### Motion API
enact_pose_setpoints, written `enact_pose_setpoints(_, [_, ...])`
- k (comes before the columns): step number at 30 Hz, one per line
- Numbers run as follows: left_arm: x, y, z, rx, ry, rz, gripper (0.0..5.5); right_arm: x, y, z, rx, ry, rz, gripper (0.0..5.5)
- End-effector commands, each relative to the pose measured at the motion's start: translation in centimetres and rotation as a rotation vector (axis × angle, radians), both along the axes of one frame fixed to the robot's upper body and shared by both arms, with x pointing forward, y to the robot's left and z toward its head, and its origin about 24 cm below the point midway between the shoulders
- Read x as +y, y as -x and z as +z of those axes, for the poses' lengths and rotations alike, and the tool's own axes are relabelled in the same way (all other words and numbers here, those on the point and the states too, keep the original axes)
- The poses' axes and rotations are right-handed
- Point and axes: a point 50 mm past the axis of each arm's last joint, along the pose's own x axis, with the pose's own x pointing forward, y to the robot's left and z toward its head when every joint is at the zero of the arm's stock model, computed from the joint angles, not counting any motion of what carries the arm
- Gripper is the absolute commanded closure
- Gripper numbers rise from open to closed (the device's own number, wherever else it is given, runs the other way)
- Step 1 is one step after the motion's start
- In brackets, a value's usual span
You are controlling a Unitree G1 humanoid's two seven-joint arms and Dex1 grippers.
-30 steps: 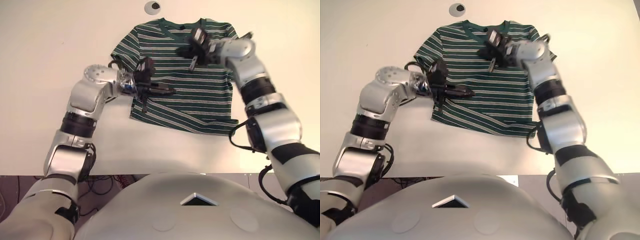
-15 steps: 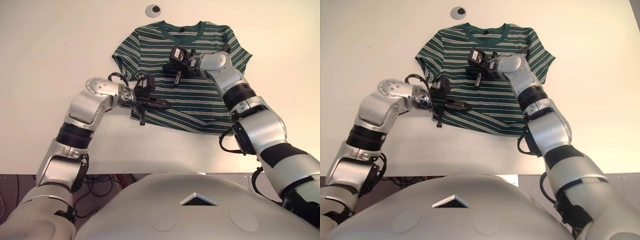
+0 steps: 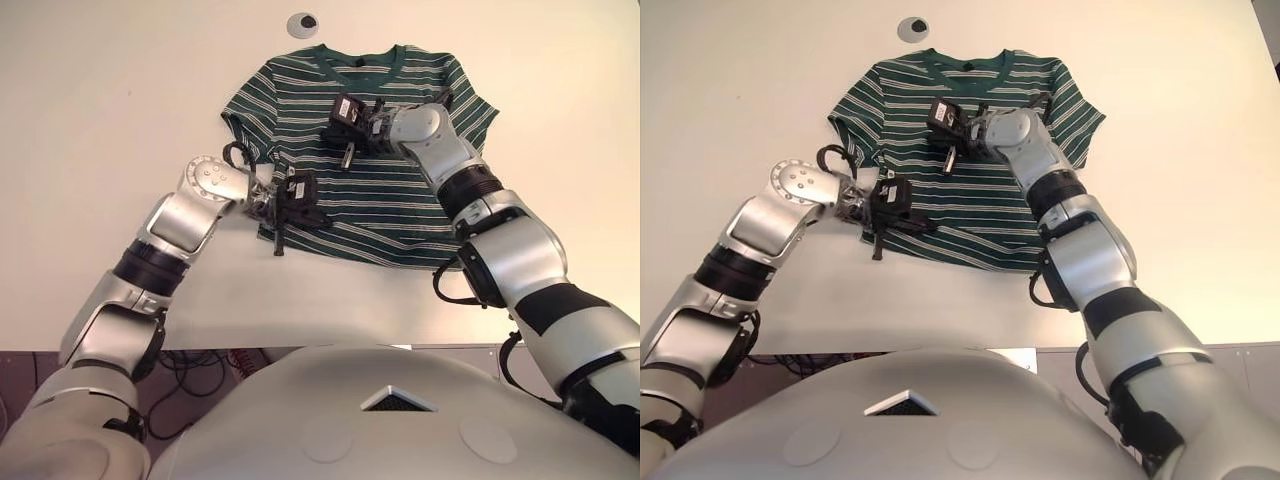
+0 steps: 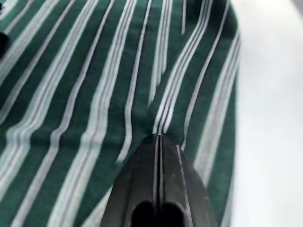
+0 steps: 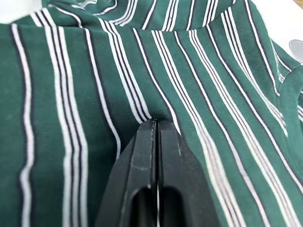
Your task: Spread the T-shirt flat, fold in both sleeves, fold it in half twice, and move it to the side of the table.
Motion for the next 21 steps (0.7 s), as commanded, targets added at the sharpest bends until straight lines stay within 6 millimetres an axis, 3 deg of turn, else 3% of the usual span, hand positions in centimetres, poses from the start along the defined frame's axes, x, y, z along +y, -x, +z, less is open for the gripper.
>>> enact_pose_setpoints(1, [2.2,3.1,0.5,0.115,-0.020,-0.003,5.50,-3.2,2.0,-4.6,0.147,0.210,-0.103,5.48])
enact_pose_setpoints(6, [4.7,7.0,2.8,0.159,-0.028,0.040,5.50,-3.8,2.2,-5.2,0.147,0.222,-0.157,5.48])
enact_pose_setpoints(9, [5.1,6.9,3.7,0.110,0.001,0.098,5.50,-3.6,2.4,-5.3,0.146,0.194,-0.151,5.48])
enact_pose_setpoints(17, [1.7,-4.1,3.5,-0.214,0.126,0.388,5.50,-2.8,2.4,-4.8,0.139,0.195,-0.069,5.48])
enact_pose_setpoints(21, [-0.6,-6.0,2.4,-0.187,0.133,0.320,5.50,-2.7,2.4,-4.8,0.137,0.197,-0.065,5.48])
